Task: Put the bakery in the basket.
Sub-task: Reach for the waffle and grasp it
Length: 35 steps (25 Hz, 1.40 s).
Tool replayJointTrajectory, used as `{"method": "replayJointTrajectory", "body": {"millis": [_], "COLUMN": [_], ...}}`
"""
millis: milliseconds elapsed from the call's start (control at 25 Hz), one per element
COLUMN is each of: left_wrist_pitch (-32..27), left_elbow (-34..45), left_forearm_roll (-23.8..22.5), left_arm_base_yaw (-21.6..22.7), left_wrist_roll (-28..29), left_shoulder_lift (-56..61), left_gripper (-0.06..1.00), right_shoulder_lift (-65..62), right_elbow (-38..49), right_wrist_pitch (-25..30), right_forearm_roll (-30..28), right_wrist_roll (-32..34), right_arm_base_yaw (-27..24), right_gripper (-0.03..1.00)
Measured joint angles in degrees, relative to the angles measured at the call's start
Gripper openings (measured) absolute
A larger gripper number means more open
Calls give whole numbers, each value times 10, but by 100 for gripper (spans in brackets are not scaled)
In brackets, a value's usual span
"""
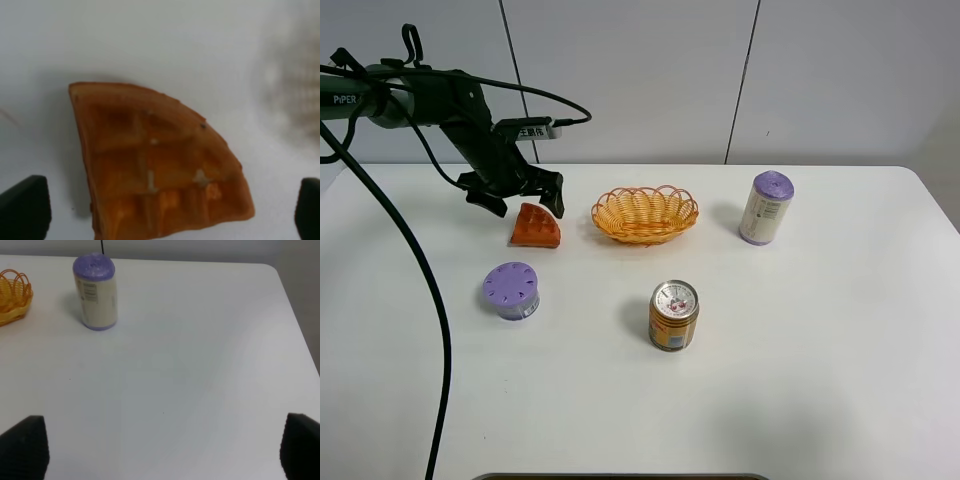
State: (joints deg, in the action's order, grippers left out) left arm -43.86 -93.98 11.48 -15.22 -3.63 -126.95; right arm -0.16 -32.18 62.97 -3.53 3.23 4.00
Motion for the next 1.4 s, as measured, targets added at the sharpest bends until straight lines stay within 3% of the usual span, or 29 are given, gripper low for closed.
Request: {"method": "replayJointTrajectory", "body": {"millis": [680, 1400], "left_wrist_pitch": [30, 28], "left_elbow": [0, -10], "left_forearm_roll": [20, 9], "left_arm_base_yaw": [0, -4], "left_wrist_roll": [0, 3], "left_shoulder_lift": [-48, -65], "left_gripper": [99, 99], "right_shoulder_lift": [0, 0], "right_elbow": [0, 0], "right_wrist_pitch": [0, 0], "right_forearm_roll": [0, 0], "right_wrist_roll": [0, 0], "right_arm_base_yaw": [0, 0], "right_gripper": [91, 91]}}
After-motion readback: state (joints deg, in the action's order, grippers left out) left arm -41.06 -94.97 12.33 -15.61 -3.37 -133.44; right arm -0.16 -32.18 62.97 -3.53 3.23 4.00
